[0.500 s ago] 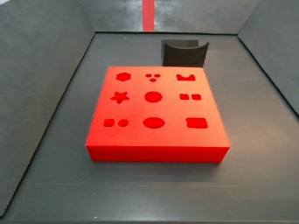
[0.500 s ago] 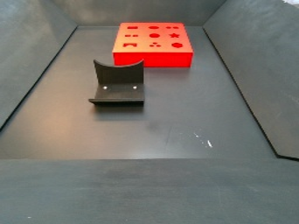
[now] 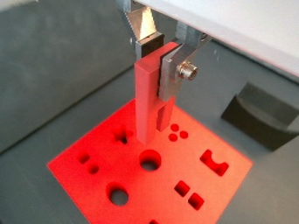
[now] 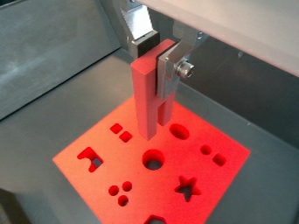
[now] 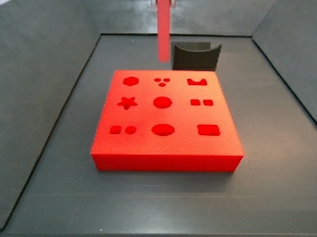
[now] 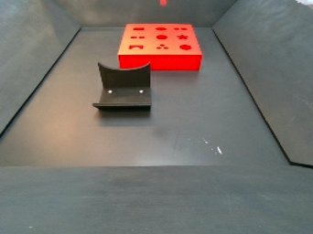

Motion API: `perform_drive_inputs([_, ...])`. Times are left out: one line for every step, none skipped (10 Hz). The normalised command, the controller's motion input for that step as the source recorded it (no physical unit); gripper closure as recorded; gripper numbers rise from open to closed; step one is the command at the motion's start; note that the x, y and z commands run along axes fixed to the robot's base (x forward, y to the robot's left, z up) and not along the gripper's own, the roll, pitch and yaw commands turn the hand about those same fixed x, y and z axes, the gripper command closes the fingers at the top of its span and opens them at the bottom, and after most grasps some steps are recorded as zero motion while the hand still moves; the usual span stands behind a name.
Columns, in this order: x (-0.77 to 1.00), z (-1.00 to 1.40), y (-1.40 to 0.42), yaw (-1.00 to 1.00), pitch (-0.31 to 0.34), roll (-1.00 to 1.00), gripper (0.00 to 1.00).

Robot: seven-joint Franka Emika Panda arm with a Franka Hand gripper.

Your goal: Insert the double-square object.

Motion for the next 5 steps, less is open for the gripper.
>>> perform_drive_inputs([-0.11,-0.84,0.00,0.00,-0.219,-0.02,1.00])
perform_drive_inputs([0.01,-0.76,-0.14,-0.01,-0.196,0.15,1.00])
perform_drive_inputs([0.52,-0.46,-0.13,-0.19,-0.077,0.33,1.00])
perform_drive_inputs([0.65,-0.21,-0.07,-0.25,0.000,0.50,1.00])
perform_drive_inputs([0.56,-0.16,-0.03,-0.24,0.000,0.50,1.00])
